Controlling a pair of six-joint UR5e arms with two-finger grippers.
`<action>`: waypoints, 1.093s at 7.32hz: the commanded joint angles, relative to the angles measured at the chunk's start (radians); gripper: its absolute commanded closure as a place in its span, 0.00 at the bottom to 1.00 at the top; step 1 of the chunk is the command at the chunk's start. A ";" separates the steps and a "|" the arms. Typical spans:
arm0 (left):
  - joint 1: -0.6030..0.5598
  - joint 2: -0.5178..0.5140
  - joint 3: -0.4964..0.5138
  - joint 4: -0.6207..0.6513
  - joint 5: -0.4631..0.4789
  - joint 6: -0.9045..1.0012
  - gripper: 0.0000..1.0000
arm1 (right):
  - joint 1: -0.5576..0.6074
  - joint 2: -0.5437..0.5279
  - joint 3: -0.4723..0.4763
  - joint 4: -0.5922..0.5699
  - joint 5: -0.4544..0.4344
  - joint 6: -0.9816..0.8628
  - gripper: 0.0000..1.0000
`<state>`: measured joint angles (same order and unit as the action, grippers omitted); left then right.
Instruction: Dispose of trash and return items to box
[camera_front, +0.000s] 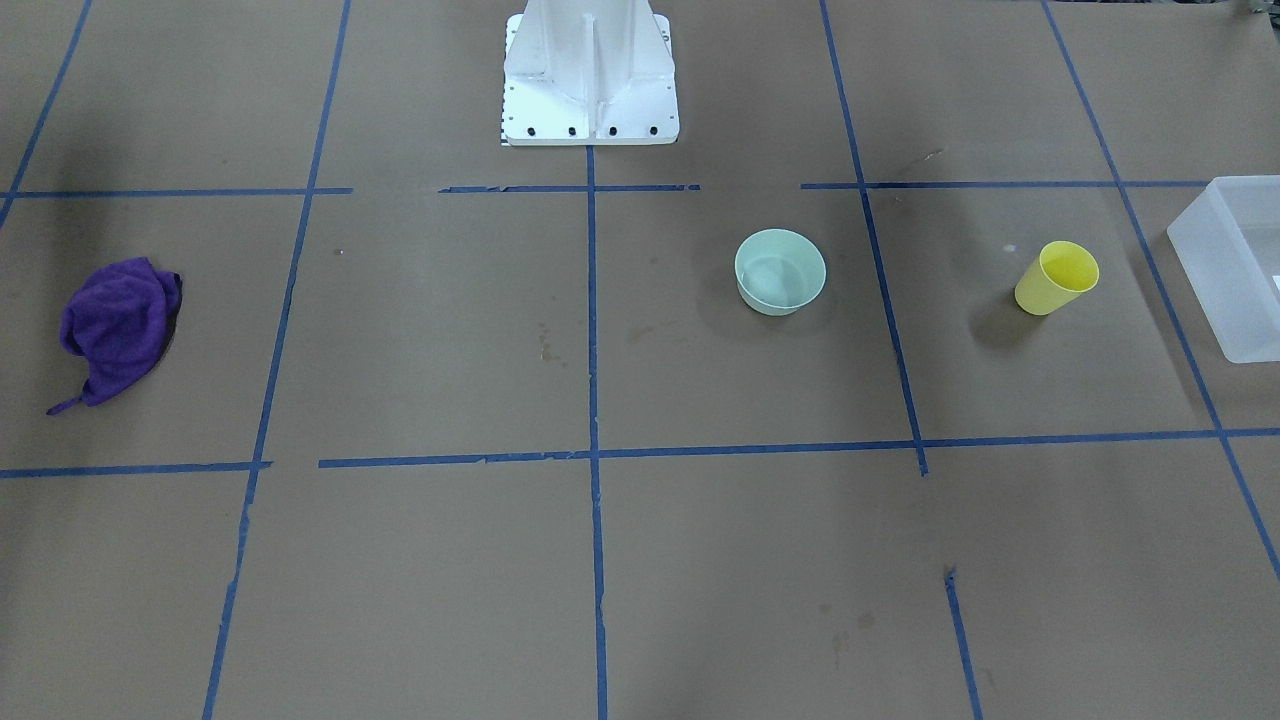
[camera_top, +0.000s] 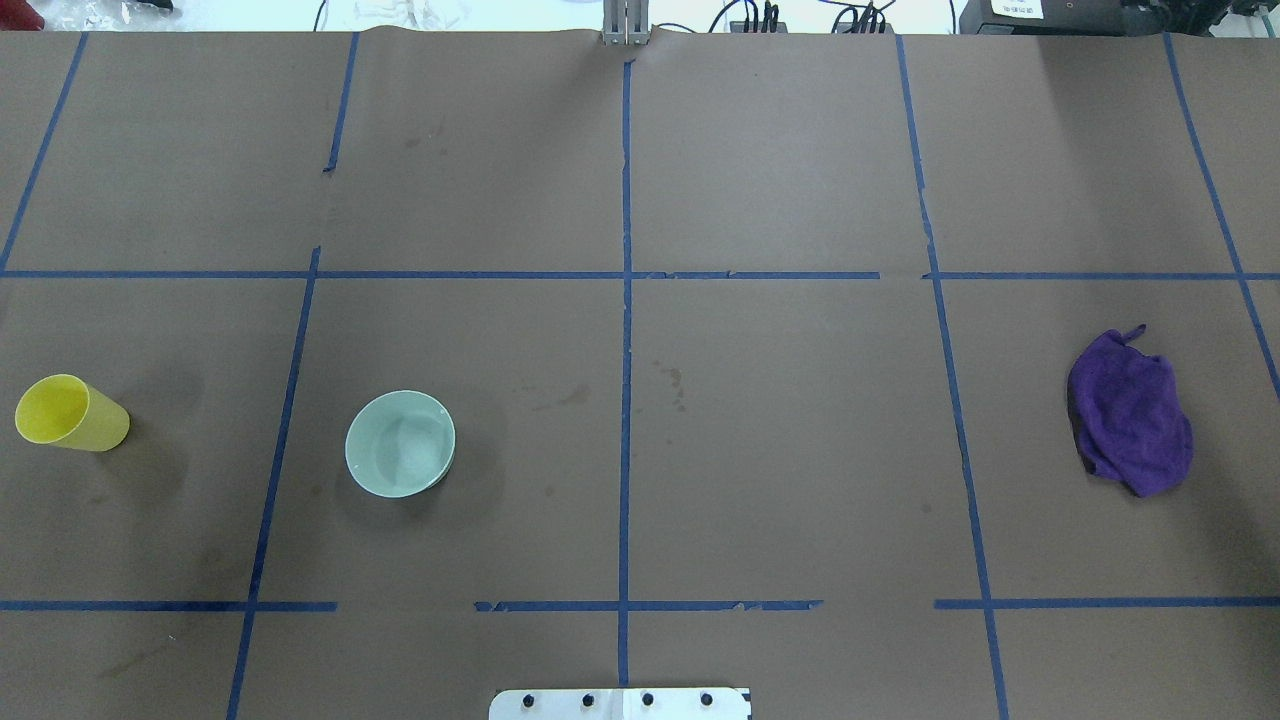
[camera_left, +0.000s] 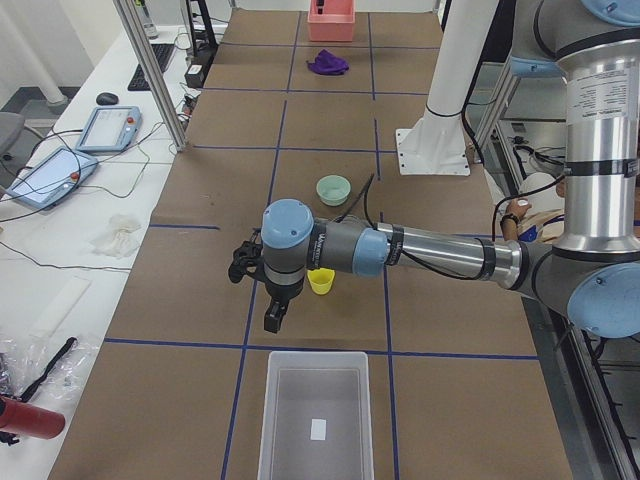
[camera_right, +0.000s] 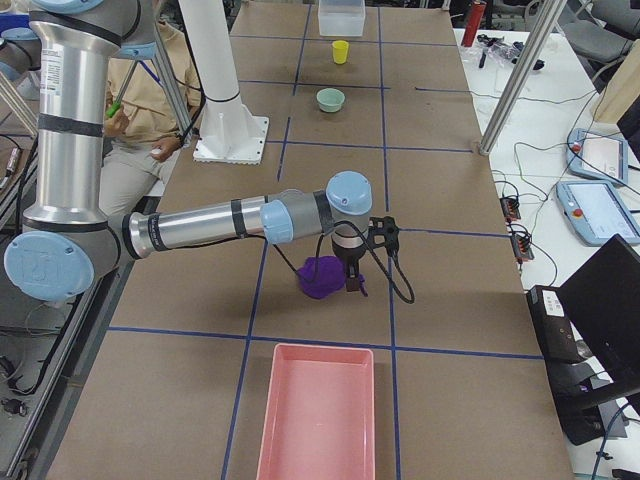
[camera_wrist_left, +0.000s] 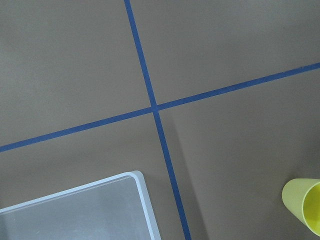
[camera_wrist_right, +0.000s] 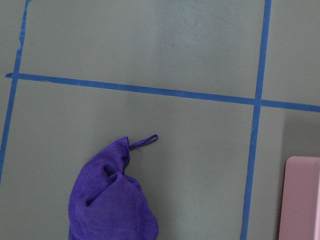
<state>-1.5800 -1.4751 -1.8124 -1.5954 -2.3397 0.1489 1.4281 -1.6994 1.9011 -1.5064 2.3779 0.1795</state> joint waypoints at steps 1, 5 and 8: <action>0.002 0.004 -0.025 -0.011 0.006 0.021 0.00 | 0.000 0.000 -0.004 0.000 0.000 0.000 0.00; 0.008 0.004 -0.041 0.003 0.060 0.011 0.00 | 0.000 -0.002 -0.005 -0.001 -0.002 0.000 0.00; 0.002 0.008 -0.036 -0.024 0.024 0.014 0.00 | 0.000 -0.014 -0.005 0.000 0.004 0.000 0.00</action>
<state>-1.5745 -1.4710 -1.8453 -1.6005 -2.2941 0.1631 1.4281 -1.7083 1.8972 -1.5065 2.3782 0.1795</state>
